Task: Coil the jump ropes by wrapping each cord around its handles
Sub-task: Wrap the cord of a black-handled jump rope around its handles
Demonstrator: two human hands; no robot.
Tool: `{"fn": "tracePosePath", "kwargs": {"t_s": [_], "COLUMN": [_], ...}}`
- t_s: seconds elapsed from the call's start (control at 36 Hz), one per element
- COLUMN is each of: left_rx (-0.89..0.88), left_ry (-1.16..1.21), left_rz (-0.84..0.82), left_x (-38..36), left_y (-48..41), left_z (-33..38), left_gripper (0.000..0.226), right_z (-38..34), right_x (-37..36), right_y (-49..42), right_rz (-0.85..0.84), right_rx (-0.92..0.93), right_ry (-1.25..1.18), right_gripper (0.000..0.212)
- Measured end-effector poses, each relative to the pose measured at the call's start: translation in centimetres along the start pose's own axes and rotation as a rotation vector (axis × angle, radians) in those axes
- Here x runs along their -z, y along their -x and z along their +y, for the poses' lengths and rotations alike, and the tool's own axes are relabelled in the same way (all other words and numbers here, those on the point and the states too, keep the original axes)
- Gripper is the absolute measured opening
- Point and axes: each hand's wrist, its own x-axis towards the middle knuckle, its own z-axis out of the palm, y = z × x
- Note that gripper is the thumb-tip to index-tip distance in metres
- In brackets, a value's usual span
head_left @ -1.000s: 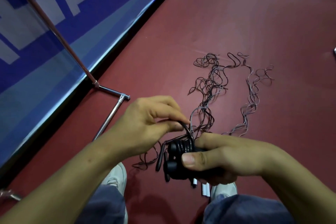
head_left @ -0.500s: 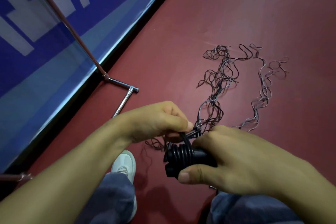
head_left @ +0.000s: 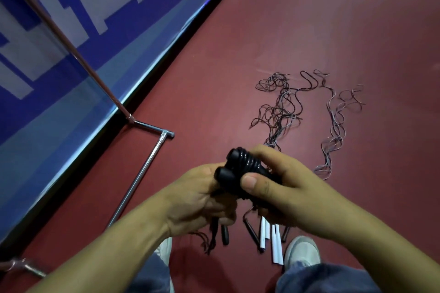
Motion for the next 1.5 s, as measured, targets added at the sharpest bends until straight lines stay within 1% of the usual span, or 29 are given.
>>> {"fn": "tracePosePath", "kwargs": {"t_s": [0.03,0.08,0.17,0.22,0.28,0.31,0.36,0.39,0.42,0.44,0.5,0.56,0.58,0.64,0.67,0.69,0.75,0.78,0.83,0.86,0.94,1.0,1.06,1.11,1.14,1.19,1.31,1.39,1.5], "left_rx": [-0.045,-0.123,-0.230,-0.286,-0.372,-0.427,-0.551,-0.622,-0.702,-0.780,-0.926,-0.998,-0.992,-0.926,-0.883,-0.838,-0.707,-0.593,-0.359,-0.281,-0.155,-0.102,-0.082,-0.106,-0.132,-0.179,-0.228,-0.264,-0.424], "left_ry": [-0.035,-0.125,-0.302,-0.385,-0.530,-0.619,-0.773,-0.833,-0.899,-0.975,-1.134,-1.287,-1.358,-1.461,-1.468,-1.427,-1.222,-1.100,-0.865,-0.772,-0.606,-0.572,-0.707,-0.878,-0.920,-0.911,-0.763,-0.802,-0.982], "left_rz": [0.027,0.109,0.247,0.295,0.399,0.481,0.648,0.705,0.743,0.765,0.775,0.782,0.786,0.809,0.817,0.815,0.803,0.776,0.676,0.621,0.481,0.436,0.467,0.485,0.484,0.485,0.479,0.483,0.599], "left_x": [-0.1,-0.4,-0.6,-1.0,-1.5,-1.8,-2.1,-2.1,-2.0,-1.8,-1.5,-1.5,-1.5,-1.3,-1.2,-1.2,-1.3,-1.4,-1.3,-1.2,-0.7,-0.4,-0.4,-0.8,-1.0,-1.3,-1.6,-2.3,-2.9], "left_y": [0.0,-0.1,0.0,0.0,-0.1,-0.2,-0.4,-0.4,-0.3,-0.2,0.0,0.0,0.0,-0.4,-0.5,-0.6,-0.6,-0.6,-0.5,-0.4,0.2,0.5,0.7,1.0,1.1,1.5,2.0,2.3,2.1], "left_z": [0.0,-0.1,0.1,0.3,0.3,0.3,0.2,0.2,0.3,0.4,0.4,0.1,0.0,0.2,0.4,0.7,1.7,2.2,3.1,3.5,4.6,4.9,5.0,5.2,5.2,5.2,4.6,4.4,3.9], "left_gripper": [0.024,0.028,0.036,0.034,0.016,0.009,0.018,0.023,0.026,0.025,0.014,0.010,0.010,0.012,0.013,0.013,0.015,0.018,0.024,0.027,0.030,0.033,0.038,0.040,0.041,0.040,0.033,0.021,0.029], "right_z": [-0.1,-0.4,-0.8,-1.0,-1.1,-1.2,-1.3,-1.3,-1.3,-1.3,-1.3,-1.4,-1.4,-1.5,-1.5,-1.6,-1.7,-1.7,-1.8,-1.8,-1.7,-1.7,-1.5,-1.3,-1.3,-1.3,-1.4,-1.2,-0.6], "right_x": [0.1,0.5,1.1,1.3,1.3,1.3,1.3,1.3,1.3,1.3,1.2,1.1,1.0,0.9,0.8,0.9,0.9,1.0,1.0,1.0,0.8,0.7,0.6,0.6,0.6,0.6,0.2,-0.4,-1.1], "right_y": [-0.2,-0.5,-0.8,-1.0,-1.0,-1.0,-1.0,-1.0,-1.0,-1.0,-1.0,-1.1,-1.1,-1.1,-1.2,-1.2,-1.4,-1.5,-1.7,-1.8,-2.2,-2.5,-2.8,-2.9,-2.9,-2.9,-3.1,-3.5,-3.7], "right_rz": [0.023,0.103,0.219,0.255,0.268,0.269,0.262,0.258,0.254,0.247,0.230,0.207,0.199,0.196,0.204,0.219,0.274,0.309,0.367,0.387,0.435,0.464,0.479,0.479,0.480,0.474,0.457,0.452,0.451], "right_rx": [-0.014,-0.053,-0.127,-0.161,-0.184,-0.199,-0.237,-0.258,-0.276,-0.293,-0.316,-0.330,-0.333,-0.327,-0.315,-0.300,-0.266,-0.242,-0.188,-0.164,-0.102,-0.063,-0.044,-0.043,-0.042,-0.044,-0.066,-0.066,-0.035], "right_ry": [-0.088,-0.204,-0.257,-0.288,-0.337,-0.362,-0.414,-0.443,-0.472,-0.498,-0.541,-0.576,-0.589,-0.595,-0.587,-0.573,-0.516,-0.476,-0.402,-0.369,-0.268,-0.176,-0.109,-0.062,-0.056,-0.085,-0.157,-0.164,-0.041], "right_gripper": [0.031,0.036,0.039,0.035,0.032,0.032,0.035,0.036,0.038,0.041,0.046,0.052,0.053,0.053,0.052,0.050,0.047,0.044,0.038,0.035,0.027,0.021,0.019,0.020,0.021,0.022,0.021,0.024,0.026]}}
